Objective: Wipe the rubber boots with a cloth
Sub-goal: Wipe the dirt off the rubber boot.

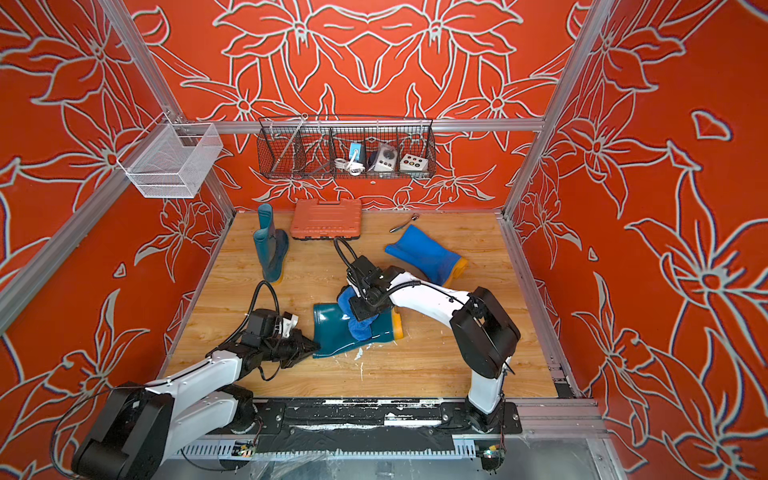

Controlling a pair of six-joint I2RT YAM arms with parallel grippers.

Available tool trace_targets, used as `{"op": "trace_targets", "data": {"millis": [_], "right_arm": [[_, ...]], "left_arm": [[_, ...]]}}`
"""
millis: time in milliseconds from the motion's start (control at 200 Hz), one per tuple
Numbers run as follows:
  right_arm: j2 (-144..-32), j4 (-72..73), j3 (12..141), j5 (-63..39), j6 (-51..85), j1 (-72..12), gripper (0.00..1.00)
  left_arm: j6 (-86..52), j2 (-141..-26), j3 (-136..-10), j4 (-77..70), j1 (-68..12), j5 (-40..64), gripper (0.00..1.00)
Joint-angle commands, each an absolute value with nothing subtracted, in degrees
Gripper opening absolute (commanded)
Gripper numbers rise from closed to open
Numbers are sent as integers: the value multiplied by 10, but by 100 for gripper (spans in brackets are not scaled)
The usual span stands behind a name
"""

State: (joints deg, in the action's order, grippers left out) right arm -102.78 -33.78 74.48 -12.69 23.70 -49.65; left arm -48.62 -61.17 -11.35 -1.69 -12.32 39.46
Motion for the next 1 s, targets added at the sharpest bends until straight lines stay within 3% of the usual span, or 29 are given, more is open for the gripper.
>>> {"op": "trace_targets", "data": {"millis": [0,75,215,500,691,806,996], "right_arm": [[-1076,-321,774,-151,260,-523,0],[-1112,-328,819,-163,253,-549,0],[-1127,-363,858,-136,231,-557,0],[-1014,-389,754,-94,213,-442,0],[-1105,-374,834,-143,232,-514,0],[-1161,-374,909,-160,237,-567,0],[-1149,-389,895,-144,228,-556,0]], "left_arm": [[-473,-611,-133,-32,-122,422,5],[-472,-610,-139,-30,-122,419,0],[-468,-603,-151,-10,-122,415,0],[-466,-551,-144,30,-121,407,0],[-472,-554,-146,19,-119,410,0],[-479,-585,-145,-3,-118,406,19],[-481,-682,-148,-82,-117,420,30]]}}
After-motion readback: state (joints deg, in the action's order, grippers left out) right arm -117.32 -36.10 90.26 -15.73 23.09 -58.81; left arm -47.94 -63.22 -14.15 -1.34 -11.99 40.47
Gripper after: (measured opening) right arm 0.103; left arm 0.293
